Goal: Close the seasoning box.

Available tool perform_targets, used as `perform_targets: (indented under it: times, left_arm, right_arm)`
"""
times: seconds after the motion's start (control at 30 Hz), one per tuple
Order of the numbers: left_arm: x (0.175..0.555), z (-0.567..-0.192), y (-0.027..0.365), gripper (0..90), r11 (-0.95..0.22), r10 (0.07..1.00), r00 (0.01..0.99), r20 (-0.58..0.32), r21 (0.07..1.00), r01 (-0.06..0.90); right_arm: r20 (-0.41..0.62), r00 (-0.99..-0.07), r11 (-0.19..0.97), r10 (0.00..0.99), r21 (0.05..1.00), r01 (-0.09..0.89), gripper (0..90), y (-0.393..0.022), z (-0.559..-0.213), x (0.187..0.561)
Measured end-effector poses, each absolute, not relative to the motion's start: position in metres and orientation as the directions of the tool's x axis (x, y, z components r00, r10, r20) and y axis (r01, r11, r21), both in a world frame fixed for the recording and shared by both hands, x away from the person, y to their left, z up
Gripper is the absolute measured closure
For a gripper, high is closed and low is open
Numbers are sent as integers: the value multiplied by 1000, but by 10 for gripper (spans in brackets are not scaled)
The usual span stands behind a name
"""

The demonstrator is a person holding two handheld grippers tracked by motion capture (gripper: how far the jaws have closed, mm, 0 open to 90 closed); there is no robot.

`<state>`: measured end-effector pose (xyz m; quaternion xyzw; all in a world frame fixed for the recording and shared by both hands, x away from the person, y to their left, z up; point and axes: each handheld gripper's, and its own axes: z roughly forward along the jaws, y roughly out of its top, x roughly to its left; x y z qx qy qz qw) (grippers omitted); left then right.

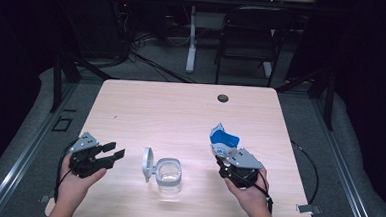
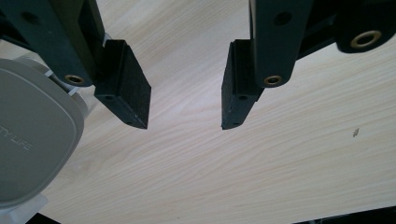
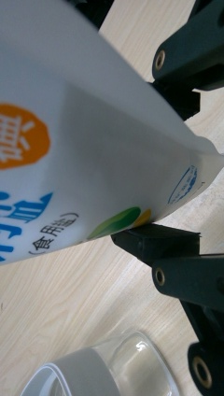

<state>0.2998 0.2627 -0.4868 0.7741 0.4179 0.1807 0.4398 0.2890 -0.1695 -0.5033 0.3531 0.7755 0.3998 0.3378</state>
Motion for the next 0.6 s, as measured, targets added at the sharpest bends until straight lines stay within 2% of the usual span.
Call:
perform_targets:
  times: [0.6]
  left_arm:
    - [300,-486,265,524,-261,809,581,-87,833,489]
  right_arm:
    - [-312,-514,479,799,847,231,469,-159,-490,293]
